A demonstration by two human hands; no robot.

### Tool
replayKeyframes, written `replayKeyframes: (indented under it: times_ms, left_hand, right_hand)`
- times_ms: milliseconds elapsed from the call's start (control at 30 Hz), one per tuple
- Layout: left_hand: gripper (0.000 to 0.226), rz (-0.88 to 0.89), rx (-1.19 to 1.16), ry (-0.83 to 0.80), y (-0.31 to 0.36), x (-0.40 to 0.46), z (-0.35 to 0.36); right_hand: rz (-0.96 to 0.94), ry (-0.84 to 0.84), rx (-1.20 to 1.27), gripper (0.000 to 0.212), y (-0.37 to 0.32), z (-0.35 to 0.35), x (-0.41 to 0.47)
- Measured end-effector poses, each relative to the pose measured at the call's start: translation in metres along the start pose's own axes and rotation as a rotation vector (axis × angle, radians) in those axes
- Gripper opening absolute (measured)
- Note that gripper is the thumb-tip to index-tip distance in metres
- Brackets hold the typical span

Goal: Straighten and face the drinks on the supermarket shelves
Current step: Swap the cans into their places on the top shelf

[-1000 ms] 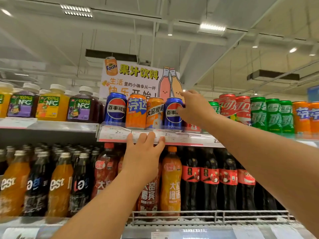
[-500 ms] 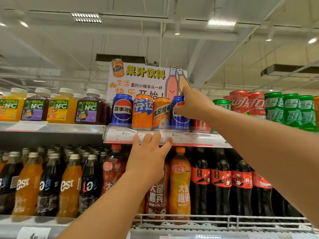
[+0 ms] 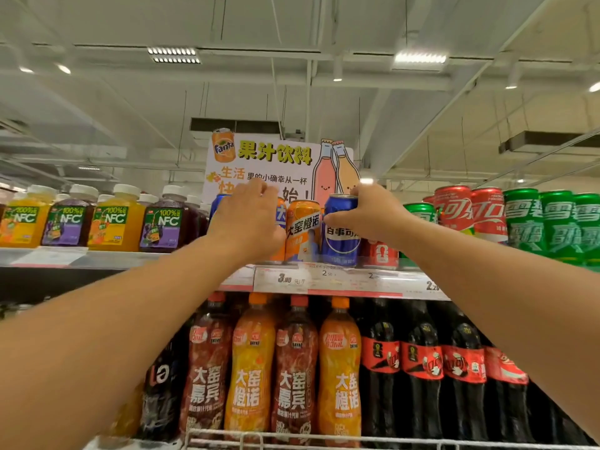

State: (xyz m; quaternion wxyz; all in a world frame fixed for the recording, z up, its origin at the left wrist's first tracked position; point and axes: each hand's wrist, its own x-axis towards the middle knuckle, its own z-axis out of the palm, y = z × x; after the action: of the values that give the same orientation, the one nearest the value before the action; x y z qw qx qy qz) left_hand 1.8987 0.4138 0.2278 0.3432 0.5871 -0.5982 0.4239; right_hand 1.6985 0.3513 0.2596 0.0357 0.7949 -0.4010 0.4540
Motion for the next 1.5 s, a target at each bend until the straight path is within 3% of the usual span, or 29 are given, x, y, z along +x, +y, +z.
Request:
replayKeyframes:
  times_ms: [233,667,767,867,967,1133,1400,1500]
  left_hand:
    - [0.088,-0.128,0.141,-0.168,-0.019,0.026,0.019]
    - [0.068,0.027,0.017,0.003,-0.005,0.005,0.000]
    - [0.072,0.070,-0.184,0.033,0.002,-0.006,0.000]
    - [0.072,0.055,-0.479,0.187,0.000,-0.015,-0.008]
    - [0.071,0.030,-0.563,0.283,-0.007,-0.020,-0.022]
    - [0.073,-0.004,-0.539,0.256,-0.032,-0.040,-0.037]
    - [0.074,-0.094,-0.506,0.209,-0.078,-0.077,-0.048]
    - [0.076,-0.113,-0.508,0.210,-0.085,-0.083,-0.048]
  right_hand:
    - [-0.027,0.002,-0.012,0.035,0.000,0.004,0.001]
    - [-0.102,0.059,-0.012,0.045,0.001,0.003,-0.008]
    - [-0.134,0.084,0.000,0.046,-0.002,0.000,-0.010]
    - [-0.154,0.102,0.029,0.052,-0.011,-0.016,-0.006]
    - [-0.175,0.113,0.024,0.051,-0.030,-0.037,0.000]
    - [-0.196,0.089,0.079,0.044,-0.068,-0.041,0.012]
    - [-0.196,-0.021,0.169,0.044,-0.104,0.012,0.032]
    - [-0.209,-0.055,0.098,0.050,-0.106,0.033,0.036]
